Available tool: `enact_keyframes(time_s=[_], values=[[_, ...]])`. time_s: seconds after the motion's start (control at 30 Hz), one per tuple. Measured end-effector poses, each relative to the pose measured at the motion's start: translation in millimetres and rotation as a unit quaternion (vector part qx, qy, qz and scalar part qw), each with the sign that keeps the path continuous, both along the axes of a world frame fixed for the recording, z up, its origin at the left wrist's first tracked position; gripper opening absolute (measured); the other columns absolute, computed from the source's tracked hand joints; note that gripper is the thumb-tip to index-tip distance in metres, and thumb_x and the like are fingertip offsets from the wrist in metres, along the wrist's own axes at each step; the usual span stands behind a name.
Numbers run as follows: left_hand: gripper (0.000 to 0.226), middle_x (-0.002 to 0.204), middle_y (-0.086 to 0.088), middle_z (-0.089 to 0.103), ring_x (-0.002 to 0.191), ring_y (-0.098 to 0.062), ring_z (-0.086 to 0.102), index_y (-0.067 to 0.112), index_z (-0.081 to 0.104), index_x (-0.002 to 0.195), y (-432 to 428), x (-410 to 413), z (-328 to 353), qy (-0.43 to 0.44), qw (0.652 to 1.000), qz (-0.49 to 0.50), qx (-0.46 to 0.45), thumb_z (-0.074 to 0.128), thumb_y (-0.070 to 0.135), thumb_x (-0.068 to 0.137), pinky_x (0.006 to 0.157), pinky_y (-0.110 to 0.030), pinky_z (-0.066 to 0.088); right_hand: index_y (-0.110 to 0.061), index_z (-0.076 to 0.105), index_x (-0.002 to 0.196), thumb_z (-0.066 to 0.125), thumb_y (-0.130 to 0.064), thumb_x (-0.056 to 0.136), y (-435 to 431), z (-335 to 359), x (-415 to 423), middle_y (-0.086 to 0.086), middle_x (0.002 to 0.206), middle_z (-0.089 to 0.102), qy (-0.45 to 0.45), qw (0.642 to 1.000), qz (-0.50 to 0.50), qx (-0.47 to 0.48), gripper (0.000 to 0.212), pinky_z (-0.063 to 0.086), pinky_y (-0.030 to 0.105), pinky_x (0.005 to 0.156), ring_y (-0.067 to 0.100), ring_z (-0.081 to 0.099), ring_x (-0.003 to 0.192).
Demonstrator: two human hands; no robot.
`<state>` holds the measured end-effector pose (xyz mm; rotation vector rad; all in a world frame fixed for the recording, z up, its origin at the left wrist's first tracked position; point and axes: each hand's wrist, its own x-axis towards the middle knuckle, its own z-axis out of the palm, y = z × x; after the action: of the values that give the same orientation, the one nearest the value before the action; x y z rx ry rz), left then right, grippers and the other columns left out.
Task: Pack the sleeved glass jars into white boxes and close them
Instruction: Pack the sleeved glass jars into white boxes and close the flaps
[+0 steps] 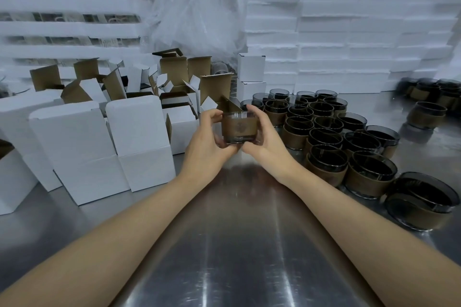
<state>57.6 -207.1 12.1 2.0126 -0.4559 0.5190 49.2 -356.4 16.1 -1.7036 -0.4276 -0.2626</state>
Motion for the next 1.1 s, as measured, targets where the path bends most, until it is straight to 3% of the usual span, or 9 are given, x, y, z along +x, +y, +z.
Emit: enact_keyframes(time_s=[0.1, 0.2, 0.37, 0.53, 0.67, 0.83, 0.9, 1.0, 1.1], values=[[0.059, 0.117, 0.008, 0.059, 0.094, -0.017, 0.061, 0.026, 0.044, 0.126, 0, 2, 0, 0.027, 0.999, -0.023, -0.026, 0.076, 0.018, 0.076, 0.083, -0.029, 0.051, -0.021, 0.042, 0.138, 0.07, 0.007, 0.074, 0, -1, 0, 0.003, 0.125, 0.042, -0.073, 0.995, -0.061, -0.021, 0.075, 0.045, 0.013, 0.082, -0.003, 0.051, 0.105], [0.055, 0.106, 0.002, 0.064, 0.088, -0.015, 0.063, 0.021, 0.048, 0.13, 1, 3, 0, 0.063, 0.997, -0.05, -0.015, 0.07, 0.01, 0.08, 0.078, -0.027, 0.053, -0.026, 0.048, 0.132, 0.082, -0.005, 0.067, -1, -1, 0, -0.005, 0.112, 0.039, -0.145, 0.982, -0.095, -0.073, 0.076, 0.044, 0.012, 0.088, -0.006, 0.048, 0.102], [0.054, 0.102, 0.003, 0.062, 0.078, -0.007, 0.064, 0.022, 0.045, 0.132, 3, 4, -1, 0.092, 0.99, -0.103, -0.015, 0.065, 0.003, 0.085, 0.065, -0.014, 0.051, -0.02, 0.056, 0.127, 0.087, -0.017, 0.061, 1, 0, -3, 0.0, 0.109, 0.034, -0.229, 0.954, -0.137, -0.137, 0.073, 0.047, 0.028, 0.097, 0.004, 0.043, 0.106], [0.057, 0.1, 0.007, 0.062, 0.084, -0.007, 0.062, 0.021, 0.044, 0.132, 3, 7, -2, 0.09, 0.989, -0.117, -0.02, 0.062, -0.003, 0.084, 0.067, -0.013, 0.051, -0.017, 0.057, 0.127, 0.088, -0.02, 0.061, 3, 0, -4, 0.0, 0.107, 0.035, -0.246, 0.948, -0.135, -0.152, 0.073, 0.044, 0.019, 0.095, -0.006, 0.038, 0.104], [0.058, 0.106, 0.01, 0.06, 0.085, 0.007, 0.06, 0.024, 0.042, 0.132, 2, 6, -3, 0.074, 0.99, -0.105, -0.061, 0.062, 0.0, 0.083, 0.066, -0.011, 0.048, -0.023, 0.053, 0.126, 0.089, -0.013, 0.061, 2, 4, -2, -0.01, 0.108, 0.038, -0.201, 0.97, -0.103, -0.093, 0.074, 0.042, 0.013, 0.092, -0.007, 0.046, 0.1], [0.064, 0.125, 0.021, 0.051, 0.115, 0.003, 0.051, 0.042, 0.036, 0.123, 3, 5, -1, 0.03, 0.99, -0.09, -0.103, 0.074, 0.011, 0.082, 0.093, -0.015, 0.044, -0.024, 0.04, 0.132, 0.075, -0.005, 0.08, -2, 3, 1, 0.002, 0.13, 0.048, -0.092, 0.994, -0.048, -0.046, 0.066, 0.043, 0.015, 0.093, 0.005, 0.052, 0.114], [0.063, 0.127, 0.025, 0.048, 0.115, 0.008, 0.05, 0.048, 0.036, 0.117, 3, 3, 0, 0.031, 0.99, -0.098, -0.1, 0.076, 0.017, 0.08, 0.09, -0.012, 0.045, -0.016, 0.039, 0.136, 0.069, -0.003, 0.083, -3, 0, 3, -0.002, 0.128, 0.053, -0.056, 0.998, -0.036, -0.021, 0.063, 0.043, 0.016, 0.094, 0.001, 0.053, 0.113], [0.064, 0.133, 0.017, 0.047, 0.117, 0.002, 0.05, 0.045, 0.034, 0.118, 2, 3, 0, 0.025, 0.989, -0.111, -0.095, 0.076, 0.016, 0.08, 0.082, -0.014, 0.047, -0.011, 0.038, 0.141, 0.062, 0.005, 0.085, -5, -2, 6, -0.006, 0.12, 0.057, -0.02, 0.999, -0.044, -0.015, 0.063, 0.044, 0.013, 0.09, -0.008, 0.057, 0.102], [0.064, 0.126, 0.021, 0.048, 0.118, -0.001, 0.049, 0.042, 0.037, 0.116, 2, 4, 0, 0.009, 0.99, -0.104, -0.099, 0.077, 0.008, 0.079, 0.084, -0.02, 0.05, -0.014, 0.036, 0.143, 0.06, 0.007, 0.083, -4, -4, 7, 0.001, 0.128, 0.053, -0.027, 0.997, -0.06, -0.038, 0.068, 0.045, 0.016, 0.089, 0.002, 0.056, 0.11]])
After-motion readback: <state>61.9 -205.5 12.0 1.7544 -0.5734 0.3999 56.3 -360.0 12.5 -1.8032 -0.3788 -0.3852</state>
